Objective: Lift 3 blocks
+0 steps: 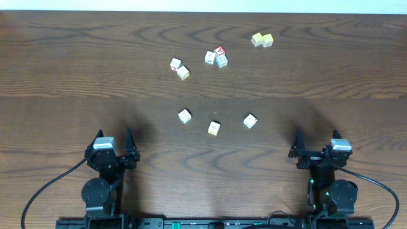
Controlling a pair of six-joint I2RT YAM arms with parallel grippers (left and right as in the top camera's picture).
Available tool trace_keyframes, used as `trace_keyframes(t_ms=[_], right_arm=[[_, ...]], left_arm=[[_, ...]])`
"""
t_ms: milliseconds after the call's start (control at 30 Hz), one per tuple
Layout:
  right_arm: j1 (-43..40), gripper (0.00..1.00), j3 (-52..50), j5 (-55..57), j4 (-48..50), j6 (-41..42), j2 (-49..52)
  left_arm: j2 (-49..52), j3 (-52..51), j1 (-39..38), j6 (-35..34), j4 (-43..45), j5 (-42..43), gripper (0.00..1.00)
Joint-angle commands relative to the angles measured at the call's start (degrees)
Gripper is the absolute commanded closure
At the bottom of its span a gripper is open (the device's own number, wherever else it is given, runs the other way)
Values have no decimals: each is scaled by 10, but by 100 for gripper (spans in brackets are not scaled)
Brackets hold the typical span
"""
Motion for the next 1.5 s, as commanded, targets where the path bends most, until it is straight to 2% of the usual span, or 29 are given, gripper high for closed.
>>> trace_keyframes(t_ms=[0, 1467], right_arm=[[7, 1, -1, 0, -2, -8, -3], [7, 1, -1, -14, 0, 7, -3]], left_arm=[[-3, -5, 3, -1, -26, 8, 25], [-3, -5, 3, -1, -24, 14, 25]])
